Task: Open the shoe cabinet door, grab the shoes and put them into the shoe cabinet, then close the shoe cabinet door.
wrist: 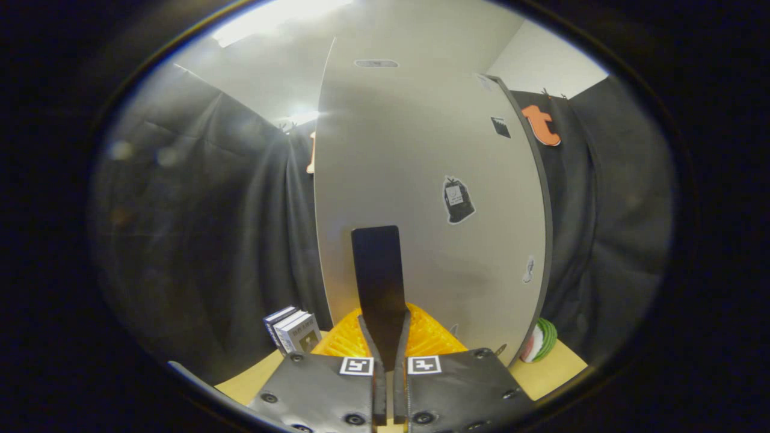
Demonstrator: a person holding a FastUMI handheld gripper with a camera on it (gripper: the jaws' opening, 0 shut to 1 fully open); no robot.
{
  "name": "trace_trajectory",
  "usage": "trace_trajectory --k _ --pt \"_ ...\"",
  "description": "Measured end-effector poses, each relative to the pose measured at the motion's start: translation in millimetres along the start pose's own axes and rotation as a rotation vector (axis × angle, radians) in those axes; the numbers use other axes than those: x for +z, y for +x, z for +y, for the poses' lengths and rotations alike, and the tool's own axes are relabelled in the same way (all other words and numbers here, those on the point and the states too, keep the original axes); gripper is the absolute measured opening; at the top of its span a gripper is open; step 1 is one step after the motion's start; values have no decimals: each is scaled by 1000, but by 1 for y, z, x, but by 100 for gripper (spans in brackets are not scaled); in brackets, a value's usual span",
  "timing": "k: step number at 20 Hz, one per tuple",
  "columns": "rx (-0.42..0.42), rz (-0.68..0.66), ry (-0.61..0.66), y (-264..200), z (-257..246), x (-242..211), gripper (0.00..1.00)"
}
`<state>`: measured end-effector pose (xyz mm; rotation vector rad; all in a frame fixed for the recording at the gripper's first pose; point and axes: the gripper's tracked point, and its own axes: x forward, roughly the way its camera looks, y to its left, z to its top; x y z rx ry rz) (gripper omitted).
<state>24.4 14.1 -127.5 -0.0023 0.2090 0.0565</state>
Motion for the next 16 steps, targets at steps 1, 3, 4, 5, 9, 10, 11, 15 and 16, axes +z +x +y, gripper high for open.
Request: trace_trajectory --k 1,3,4,5,9,10,11,15,16 --pt "-2 -1 2 -4 -1 1 6" --pt "-5 -3 6 -10 -5 2 6" --pt "-6 -3 8 -11 -7 1 6" --pt "-7 -3 9 -13 -9 2 6" --pt "-20 -3 15 -26 -19 3 6" --pt "-25 -4 14 -30 -20 4 6" --pt "-29 -5 15 -34 -22 4 6" --pt "-47 -10 7 -47 -31 6 6" --pt "-51 -10 7 -47 -32 6 6"
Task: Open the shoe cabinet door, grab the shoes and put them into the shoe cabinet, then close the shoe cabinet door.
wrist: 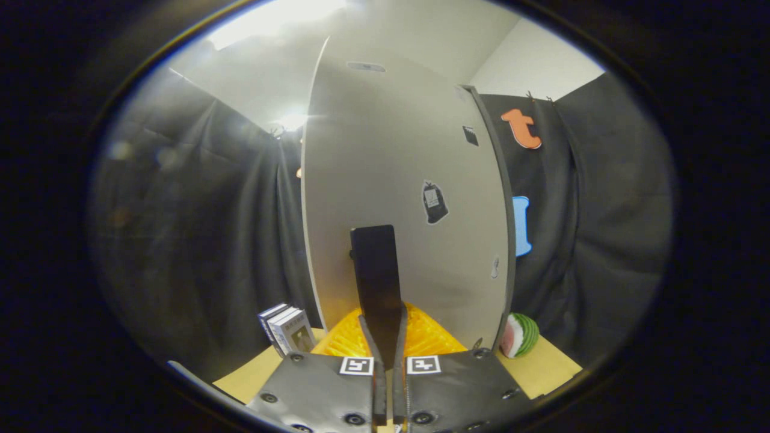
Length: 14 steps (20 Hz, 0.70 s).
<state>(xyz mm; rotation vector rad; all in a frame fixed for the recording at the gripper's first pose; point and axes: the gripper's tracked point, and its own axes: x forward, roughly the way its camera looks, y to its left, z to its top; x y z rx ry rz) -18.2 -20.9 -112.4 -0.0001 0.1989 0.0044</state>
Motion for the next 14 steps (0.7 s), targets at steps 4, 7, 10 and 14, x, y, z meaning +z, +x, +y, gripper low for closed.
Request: trace_trajectory --k 4,7,10,14 --pt "-29 -10 2 -10 -11 0 6" --pt "-59 -16 -11 -25 -23 3 5" --pt "-91 -24 -12 -37 -41 4 5" --pt "-150 -33 -17 -51 -66 4 5"
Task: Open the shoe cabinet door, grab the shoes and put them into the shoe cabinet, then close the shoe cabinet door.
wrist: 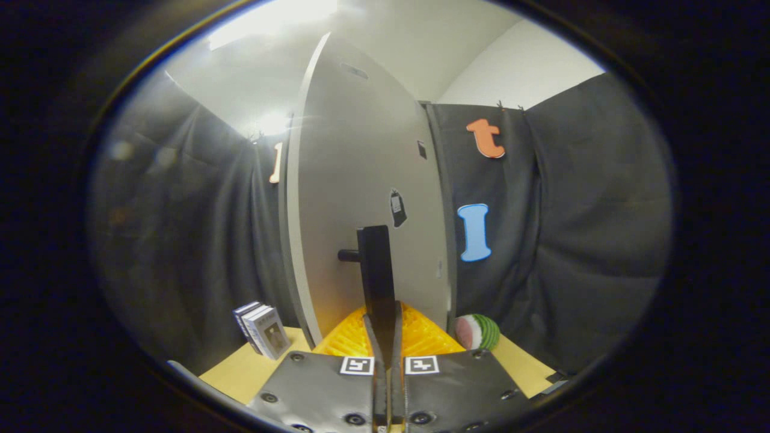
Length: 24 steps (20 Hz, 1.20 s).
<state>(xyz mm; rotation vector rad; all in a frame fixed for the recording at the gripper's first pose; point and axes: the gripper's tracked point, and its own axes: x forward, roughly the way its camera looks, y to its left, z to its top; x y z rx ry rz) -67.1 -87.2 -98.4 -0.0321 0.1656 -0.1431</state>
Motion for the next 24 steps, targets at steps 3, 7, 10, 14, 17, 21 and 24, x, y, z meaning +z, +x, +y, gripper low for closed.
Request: trace_trajectory --k 3,7,10,14,17,21,24 --pt "-43 -9 -14 -9 -22 3 4" --pt "-112 -12 12 -19 -58 6 3" --pt "-171 -32 22 -30 -88 11 3" --pt "-246 -45 26 -42 -121 14 2" --pt "-299 -69 26 -54 -142 21 2" --pt "-330 -146 19 -68 -146 39 2" --pt "-316 -174 -19 -71 -133 41 2"
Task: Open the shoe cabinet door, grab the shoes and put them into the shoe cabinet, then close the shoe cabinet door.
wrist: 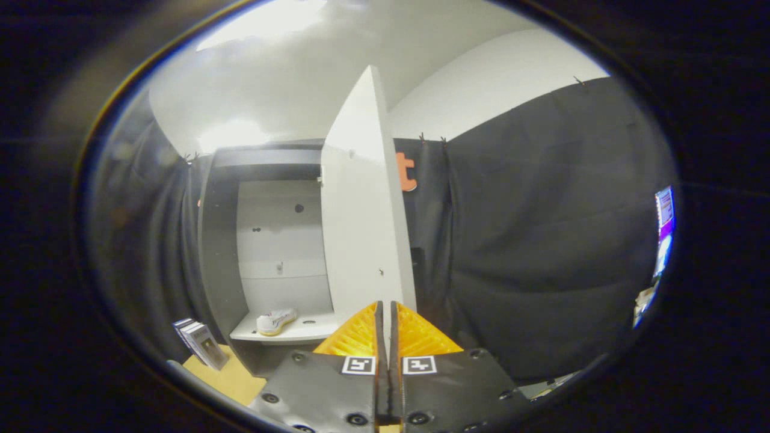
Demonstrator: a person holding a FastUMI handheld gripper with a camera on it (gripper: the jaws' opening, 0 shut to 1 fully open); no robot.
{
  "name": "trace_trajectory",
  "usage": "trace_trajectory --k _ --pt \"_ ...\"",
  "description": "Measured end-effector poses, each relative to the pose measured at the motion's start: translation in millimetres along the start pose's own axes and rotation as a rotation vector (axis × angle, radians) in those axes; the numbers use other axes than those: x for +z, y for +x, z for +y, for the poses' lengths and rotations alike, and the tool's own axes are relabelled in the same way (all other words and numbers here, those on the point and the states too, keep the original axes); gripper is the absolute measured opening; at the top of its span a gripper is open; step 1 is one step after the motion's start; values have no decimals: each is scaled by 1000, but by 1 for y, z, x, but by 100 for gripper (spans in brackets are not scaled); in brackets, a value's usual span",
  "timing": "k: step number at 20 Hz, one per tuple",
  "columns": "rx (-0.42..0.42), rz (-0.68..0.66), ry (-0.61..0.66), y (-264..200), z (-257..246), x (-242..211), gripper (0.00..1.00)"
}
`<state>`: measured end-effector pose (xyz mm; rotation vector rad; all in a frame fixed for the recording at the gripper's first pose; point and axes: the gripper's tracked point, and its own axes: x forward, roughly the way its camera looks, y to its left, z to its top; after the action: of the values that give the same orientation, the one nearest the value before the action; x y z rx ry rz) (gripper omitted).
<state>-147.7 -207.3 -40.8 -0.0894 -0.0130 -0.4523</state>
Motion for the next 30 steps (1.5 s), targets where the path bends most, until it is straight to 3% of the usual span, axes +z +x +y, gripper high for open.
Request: trace_trajectory --k 6,13,19,23,30 --pt "116 -4 -1 2 51 -2 2" --pt "263 107 31 10 121 -53 2" --pt "318 286 40 15 158 -134 2" --pt "341 446 53 19 179 -217 12" --pt "344 724 39 -8 192 -350 11"
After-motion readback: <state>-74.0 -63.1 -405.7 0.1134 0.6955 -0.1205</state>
